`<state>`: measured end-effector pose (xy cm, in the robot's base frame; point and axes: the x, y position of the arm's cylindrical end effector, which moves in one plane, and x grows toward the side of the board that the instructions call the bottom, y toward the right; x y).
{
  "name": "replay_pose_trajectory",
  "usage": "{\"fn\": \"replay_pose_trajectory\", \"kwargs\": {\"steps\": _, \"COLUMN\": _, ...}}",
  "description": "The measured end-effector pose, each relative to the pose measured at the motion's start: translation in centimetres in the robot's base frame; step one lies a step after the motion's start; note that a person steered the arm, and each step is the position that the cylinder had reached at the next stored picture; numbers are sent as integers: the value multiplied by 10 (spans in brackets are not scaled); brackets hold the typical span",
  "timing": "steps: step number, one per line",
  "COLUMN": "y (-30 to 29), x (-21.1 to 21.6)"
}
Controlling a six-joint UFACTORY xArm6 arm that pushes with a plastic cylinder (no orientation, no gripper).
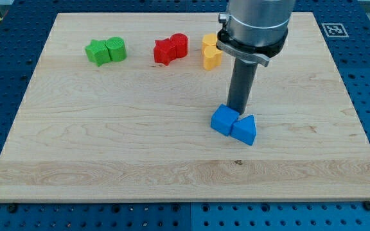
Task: Move your arm towards center
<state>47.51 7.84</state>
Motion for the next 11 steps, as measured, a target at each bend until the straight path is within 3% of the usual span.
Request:
{"fn": "replay_pose_trajectory", "kwargs": {"steps": 2, "y": -17, "x": 9}}
{"fn": "replay_pose_trajectory", "kwargs": {"steps": 4, "y": -29, "x": -24}}
{"fn": "replay_pose_trajectory", "kwargs": {"steps": 11, "y": -148, "x": -55}}
